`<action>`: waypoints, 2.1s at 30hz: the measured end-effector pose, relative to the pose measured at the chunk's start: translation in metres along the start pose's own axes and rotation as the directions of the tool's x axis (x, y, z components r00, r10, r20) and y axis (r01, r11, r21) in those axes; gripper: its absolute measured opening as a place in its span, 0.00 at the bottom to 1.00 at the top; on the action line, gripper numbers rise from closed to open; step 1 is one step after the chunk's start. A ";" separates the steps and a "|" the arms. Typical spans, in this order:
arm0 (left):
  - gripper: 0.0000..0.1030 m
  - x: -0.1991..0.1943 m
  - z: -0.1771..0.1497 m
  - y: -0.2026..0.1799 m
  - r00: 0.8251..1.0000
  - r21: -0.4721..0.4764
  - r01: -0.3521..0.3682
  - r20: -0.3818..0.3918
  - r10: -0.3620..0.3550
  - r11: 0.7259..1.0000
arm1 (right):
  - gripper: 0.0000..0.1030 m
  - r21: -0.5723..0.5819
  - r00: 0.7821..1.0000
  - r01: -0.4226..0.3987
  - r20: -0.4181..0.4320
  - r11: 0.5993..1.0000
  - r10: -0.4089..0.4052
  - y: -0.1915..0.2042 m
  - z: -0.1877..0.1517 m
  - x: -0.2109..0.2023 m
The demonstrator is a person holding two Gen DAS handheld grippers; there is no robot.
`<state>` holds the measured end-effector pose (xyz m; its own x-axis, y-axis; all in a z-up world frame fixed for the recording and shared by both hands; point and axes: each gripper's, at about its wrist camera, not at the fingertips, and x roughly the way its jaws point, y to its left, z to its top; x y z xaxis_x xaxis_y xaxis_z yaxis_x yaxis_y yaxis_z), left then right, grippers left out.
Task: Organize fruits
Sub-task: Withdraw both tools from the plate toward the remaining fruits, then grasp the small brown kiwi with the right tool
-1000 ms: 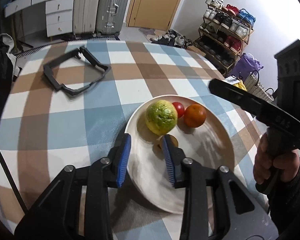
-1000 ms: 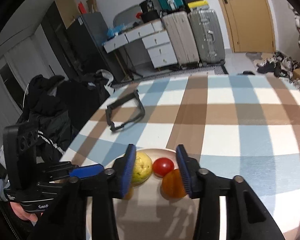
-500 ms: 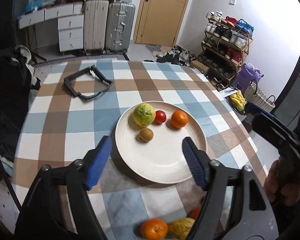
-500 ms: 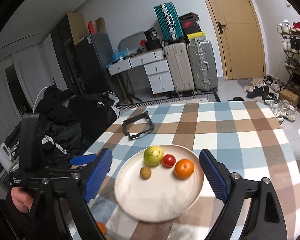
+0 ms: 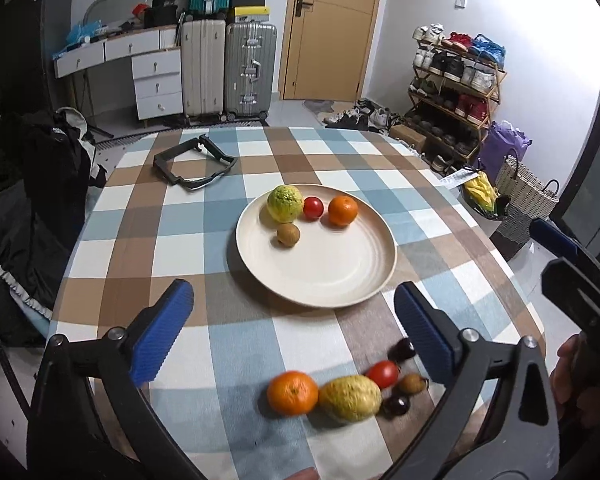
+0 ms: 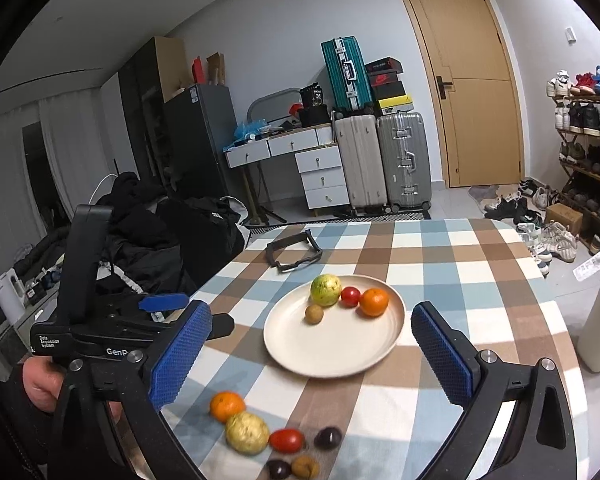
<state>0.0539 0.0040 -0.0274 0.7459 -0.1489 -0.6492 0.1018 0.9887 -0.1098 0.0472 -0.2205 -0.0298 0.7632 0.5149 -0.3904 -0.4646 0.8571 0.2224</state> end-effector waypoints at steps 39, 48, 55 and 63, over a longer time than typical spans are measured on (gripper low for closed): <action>0.99 0.008 -0.121 -0.005 0.983 -0.023 0.109 -0.145 -0.111 0.994 | 0.76 0.239 0.957 -0.031 -0.271 0.970 0.098 -0.023 -0.124 0.033; 0.99 0.014 -0.121 -0.003 0.980 -0.027 0.115 -0.161 -0.118 0.993 | 0.46 0.224 0.943 -0.049 -0.312 0.973 0.119 -0.019 -0.128 0.044; 0.99 0.015 -0.119 -0.003 0.981 -0.026 0.112 -0.154 -0.114 0.993 | 0.24 0.225 0.936 -0.055 -0.327 0.973 0.128 -0.018 -0.129 0.049; 0.99 0.012 -0.113 0.000 0.984 -0.031 0.101 -0.144 -0.104 0.994 | 0.20 0.247 0.936 -0.073 -0.318 0.966 0.152 -0.020 -0.133 0.048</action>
<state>-0.0113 0.0010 -0.1198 0.6286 -0.2520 -0.7358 0.1559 0.9677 -0.1982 0.0334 -0.2144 -0.1719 0.5013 0.6083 -0.6154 -0.3933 0.7937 0.4641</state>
